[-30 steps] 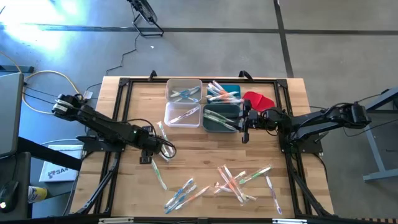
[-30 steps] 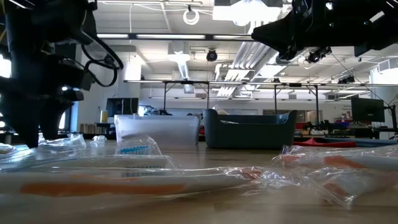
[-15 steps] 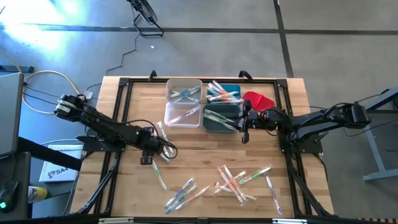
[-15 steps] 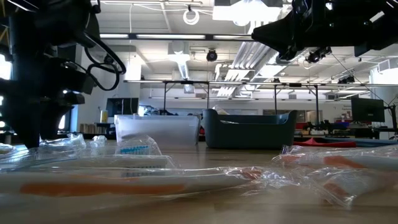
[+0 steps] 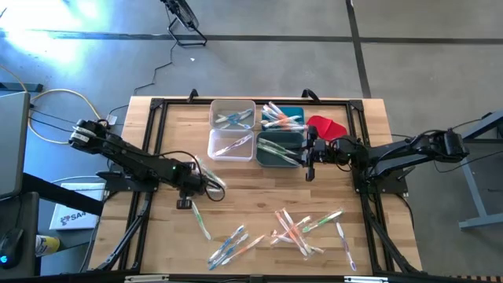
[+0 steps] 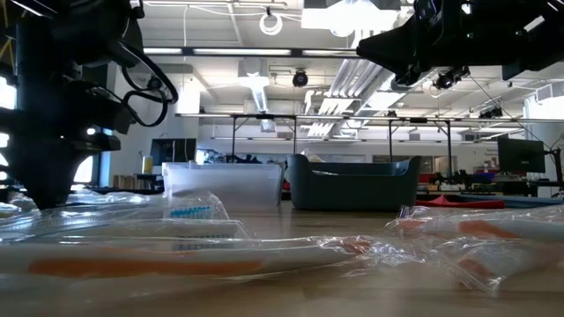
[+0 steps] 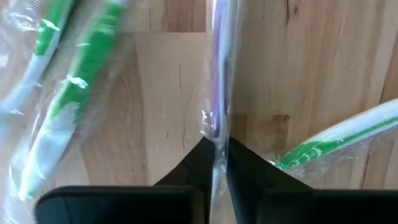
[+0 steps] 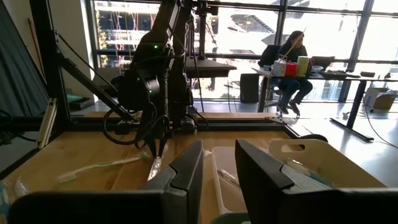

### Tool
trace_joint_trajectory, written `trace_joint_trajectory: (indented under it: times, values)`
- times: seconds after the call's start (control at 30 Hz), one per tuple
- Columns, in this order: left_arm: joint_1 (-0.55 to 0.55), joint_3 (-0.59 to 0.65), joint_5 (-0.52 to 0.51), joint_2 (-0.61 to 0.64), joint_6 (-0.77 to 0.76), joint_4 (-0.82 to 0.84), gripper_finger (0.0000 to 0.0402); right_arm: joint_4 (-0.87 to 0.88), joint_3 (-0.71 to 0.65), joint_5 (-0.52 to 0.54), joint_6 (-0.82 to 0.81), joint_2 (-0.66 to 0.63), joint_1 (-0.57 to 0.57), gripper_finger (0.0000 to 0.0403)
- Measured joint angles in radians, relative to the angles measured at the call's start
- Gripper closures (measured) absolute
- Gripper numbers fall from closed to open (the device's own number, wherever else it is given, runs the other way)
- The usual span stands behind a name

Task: Pick & Place Toothbrushes
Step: Put the purple toothbrush into the transparent bin

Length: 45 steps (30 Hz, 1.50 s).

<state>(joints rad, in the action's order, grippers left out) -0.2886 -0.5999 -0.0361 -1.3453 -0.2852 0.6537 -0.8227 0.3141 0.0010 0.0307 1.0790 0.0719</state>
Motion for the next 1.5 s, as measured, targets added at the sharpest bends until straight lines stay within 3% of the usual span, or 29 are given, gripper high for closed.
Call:
trace_joint_trajectory:
  times: [0.17,0.3,0.5,0.83,1.0,1.17,1.5]
  values:
    - [0.0,0.001,0.033,0.0,0.0,-0.001,0.0392,0.0,0.0,0.0,0.0,0.0,0.0,0.0316]
    - [0.0,0.0,0.095,0.0,0.006,-0.021,0.0391,0.0,0.0,0.0,0.0,0.0,0.0,0.0316]
    - [-0.001,-0.023,0.104,-0.006,0.05,-0.059,0.0394,0.001,0.0,0.0,0.0,0.0,0.0,0.0316]
    - [0.0,-0.167,0.063,-0.003,0.079,-0.004,0.0395,0.003,0.0,0.0,0.0,0.0,0.0,0.0316]
    - [0.002,-0.249,-0.044,-0.003,0.079,0.069,0.0395,0.003,0.0,0.0,0.0,0.0,0.0,0.0316]
    - [0.069,-0.306,-0.079,-0.002,0.12,0.112,0.0395,0.003,0.0,0.0,0.0,0.0,0.0,0.0316]
    - [0.292,-0.355,-0.079,-0.002,0.363,0.076,0.0395,0.003,0.0,0.0,-0.003,0.0,0.0,0.0316]
